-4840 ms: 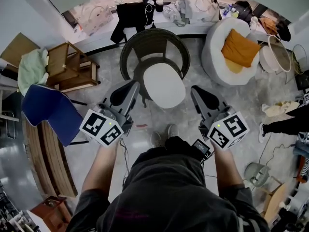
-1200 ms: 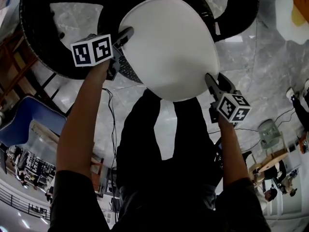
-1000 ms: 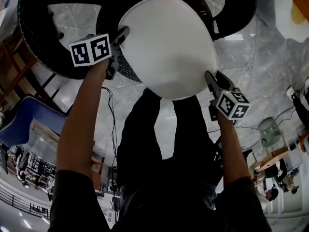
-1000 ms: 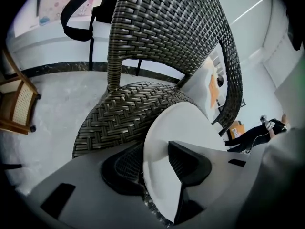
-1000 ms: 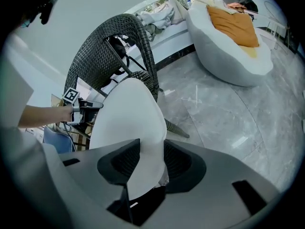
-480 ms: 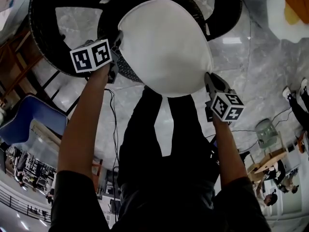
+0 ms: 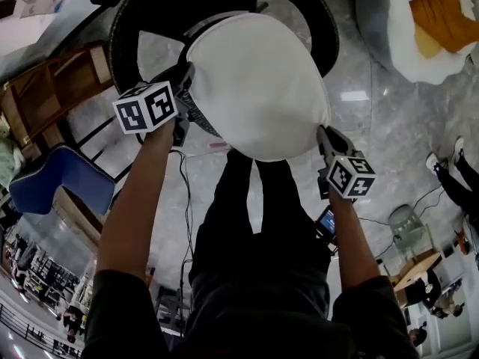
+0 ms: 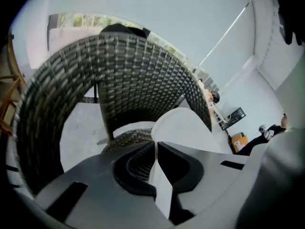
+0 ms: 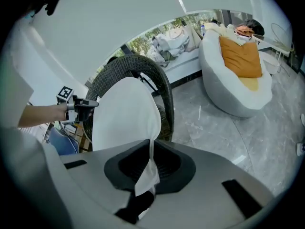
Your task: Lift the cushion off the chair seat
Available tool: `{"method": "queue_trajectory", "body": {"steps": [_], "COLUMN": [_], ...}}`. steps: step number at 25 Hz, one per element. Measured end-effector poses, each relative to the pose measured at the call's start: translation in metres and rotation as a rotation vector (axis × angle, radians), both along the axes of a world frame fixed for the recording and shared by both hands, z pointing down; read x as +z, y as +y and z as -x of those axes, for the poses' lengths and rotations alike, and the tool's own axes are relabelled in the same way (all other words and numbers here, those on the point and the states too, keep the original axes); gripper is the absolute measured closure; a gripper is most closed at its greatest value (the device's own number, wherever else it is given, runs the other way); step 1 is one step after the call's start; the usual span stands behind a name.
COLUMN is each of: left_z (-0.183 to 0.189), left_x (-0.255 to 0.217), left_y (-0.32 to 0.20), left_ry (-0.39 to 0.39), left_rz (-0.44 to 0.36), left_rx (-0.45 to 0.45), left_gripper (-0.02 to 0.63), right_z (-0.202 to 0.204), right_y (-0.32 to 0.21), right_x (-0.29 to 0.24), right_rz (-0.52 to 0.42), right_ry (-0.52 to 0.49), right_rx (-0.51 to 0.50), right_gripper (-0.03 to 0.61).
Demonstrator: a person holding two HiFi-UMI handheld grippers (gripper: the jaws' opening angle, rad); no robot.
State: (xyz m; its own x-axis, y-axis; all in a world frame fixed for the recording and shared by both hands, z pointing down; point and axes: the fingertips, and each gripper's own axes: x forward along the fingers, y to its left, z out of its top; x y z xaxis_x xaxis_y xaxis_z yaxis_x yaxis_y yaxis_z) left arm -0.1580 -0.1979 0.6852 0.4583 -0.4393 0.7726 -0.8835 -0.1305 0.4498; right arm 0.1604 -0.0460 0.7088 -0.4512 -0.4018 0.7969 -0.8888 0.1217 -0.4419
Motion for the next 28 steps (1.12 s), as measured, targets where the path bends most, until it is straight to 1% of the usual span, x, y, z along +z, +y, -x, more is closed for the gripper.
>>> {"method": "queue_trajectory", "body": {"steps": [4,7,11,17,23,28], "left_z": [0.013,0.02,0.027,0.039,0.059,0.066], "left_x": [-0.068,-0.128,-0.207,-0.318,-0.427,-0.521], "left_y": [-0.015,-0.026,-0.037,-0.041,-0.043,-0.036], "left_ry": [0.009,0.031,0.044,0.075,0.074,0.072], "left_rz": [-0.074,-0.154,-0.269,-0.416,-0.588,-0.722], "left_rx": [-0.026,-0.054,-0.064,-0.084,-0.101,-0.093], "left_gripper": [0.586,0.586,0.586,0.586,0.586,0.586], "right_z": [0.009,0.015,0.021,0.035,0.046,0.053], "right_y": [-0.024,-0.042,-0.064,-0.083,-0.114,-0.121], "right_x": [-0.056,-0.1,-0.156,-0.239,-0.343,-0.425], "right_rz": [-0.074,-0.136,-0.228,-0.354,-0.556,-0.688], "right_ry": [-0.017,-0.034,-0.055,-0.082,-0.108,-0.126], "right_rx": [-0.003,-0.004,-0.009,-0.013,-0.02,-0.02], "right_gripper": [0.543,0.543,0.543,0.543,0.543,0.543]}}
